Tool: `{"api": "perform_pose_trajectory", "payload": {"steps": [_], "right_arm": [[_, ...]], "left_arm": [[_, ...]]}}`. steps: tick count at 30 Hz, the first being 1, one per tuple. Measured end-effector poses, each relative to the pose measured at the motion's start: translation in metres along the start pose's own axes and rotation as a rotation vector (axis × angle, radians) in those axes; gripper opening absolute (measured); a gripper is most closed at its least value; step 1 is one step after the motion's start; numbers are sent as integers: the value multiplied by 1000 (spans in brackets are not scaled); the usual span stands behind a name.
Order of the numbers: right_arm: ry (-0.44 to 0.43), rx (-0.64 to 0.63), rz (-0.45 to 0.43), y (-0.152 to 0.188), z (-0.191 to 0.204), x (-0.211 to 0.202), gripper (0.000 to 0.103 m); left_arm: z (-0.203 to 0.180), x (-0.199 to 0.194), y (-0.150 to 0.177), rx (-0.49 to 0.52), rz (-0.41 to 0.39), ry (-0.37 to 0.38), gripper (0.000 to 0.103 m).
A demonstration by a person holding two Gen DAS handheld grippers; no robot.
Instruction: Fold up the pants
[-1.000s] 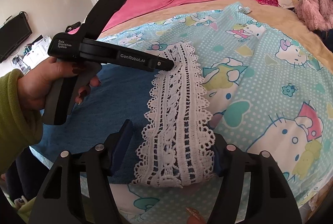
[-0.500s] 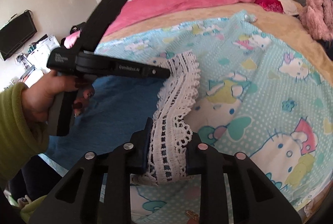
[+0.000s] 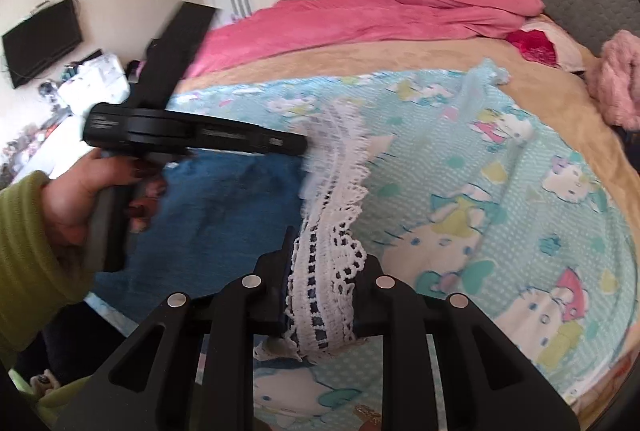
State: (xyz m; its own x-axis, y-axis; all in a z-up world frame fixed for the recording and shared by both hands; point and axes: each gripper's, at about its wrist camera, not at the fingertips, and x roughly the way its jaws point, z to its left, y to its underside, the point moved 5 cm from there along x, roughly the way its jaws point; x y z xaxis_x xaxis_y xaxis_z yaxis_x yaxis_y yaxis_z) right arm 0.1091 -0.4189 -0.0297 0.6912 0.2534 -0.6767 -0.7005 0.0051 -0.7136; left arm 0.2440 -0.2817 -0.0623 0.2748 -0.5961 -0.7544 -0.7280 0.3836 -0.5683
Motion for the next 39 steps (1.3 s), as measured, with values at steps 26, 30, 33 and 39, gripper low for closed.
{"api": "perform_pose_trajectory", "payload": {"steps": [26, 30, 33, 39], "right_arm": [[30, 59, 85, 40, -24, 18, 25], [-17, 23, 37, 24, -2, 4, 24], [-50, -29, 6, 10, 23, -6, 24], [-137, -167, -17, -12, 91, -11, 24]], "left_arm": [[-15, 37, 10, 35, 25, -63, 5], [-11, 14, 3, 23, -30, -33, 5], [0, -10, -1, -13, -79, -19, 5], [35, -60, 6, -75, -158, -29, 5]]}}
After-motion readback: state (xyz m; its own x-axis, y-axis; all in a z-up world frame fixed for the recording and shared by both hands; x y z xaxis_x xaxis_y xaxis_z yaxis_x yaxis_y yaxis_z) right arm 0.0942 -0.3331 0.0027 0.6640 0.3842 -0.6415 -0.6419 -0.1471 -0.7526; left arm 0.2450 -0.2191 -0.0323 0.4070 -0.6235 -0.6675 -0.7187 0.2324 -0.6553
